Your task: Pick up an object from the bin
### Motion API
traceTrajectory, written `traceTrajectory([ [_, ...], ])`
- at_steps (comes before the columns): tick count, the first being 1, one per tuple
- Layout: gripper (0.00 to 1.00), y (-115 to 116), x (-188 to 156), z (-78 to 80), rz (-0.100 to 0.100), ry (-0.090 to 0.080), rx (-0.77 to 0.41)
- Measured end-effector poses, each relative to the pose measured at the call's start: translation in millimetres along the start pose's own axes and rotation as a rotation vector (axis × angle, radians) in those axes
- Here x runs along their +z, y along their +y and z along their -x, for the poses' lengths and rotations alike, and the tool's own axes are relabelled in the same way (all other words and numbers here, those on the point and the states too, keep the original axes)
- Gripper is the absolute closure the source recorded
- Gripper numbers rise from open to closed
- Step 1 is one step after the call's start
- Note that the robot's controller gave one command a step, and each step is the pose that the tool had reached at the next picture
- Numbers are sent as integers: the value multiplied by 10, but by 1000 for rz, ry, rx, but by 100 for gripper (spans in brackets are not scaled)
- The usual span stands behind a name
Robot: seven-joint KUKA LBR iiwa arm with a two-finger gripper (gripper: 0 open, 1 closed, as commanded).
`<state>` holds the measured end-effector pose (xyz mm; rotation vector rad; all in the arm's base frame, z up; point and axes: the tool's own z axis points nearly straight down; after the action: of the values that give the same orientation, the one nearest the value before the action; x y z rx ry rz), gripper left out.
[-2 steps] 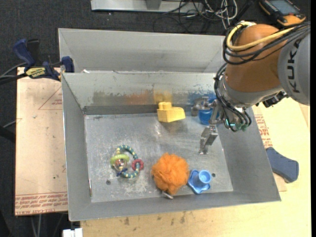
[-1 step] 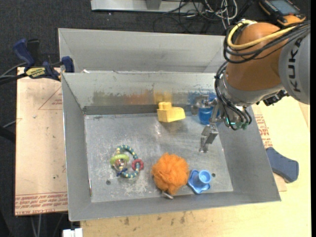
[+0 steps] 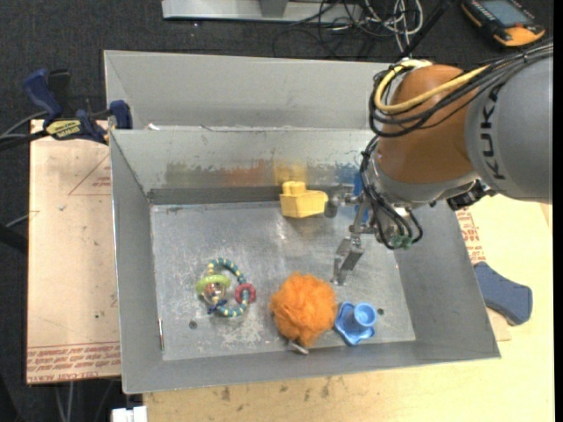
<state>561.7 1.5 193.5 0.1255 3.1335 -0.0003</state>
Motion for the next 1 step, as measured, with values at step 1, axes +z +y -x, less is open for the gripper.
traceTrajectory([
  [1, 0, -36, 461, -280, 2, 3, -45],
])
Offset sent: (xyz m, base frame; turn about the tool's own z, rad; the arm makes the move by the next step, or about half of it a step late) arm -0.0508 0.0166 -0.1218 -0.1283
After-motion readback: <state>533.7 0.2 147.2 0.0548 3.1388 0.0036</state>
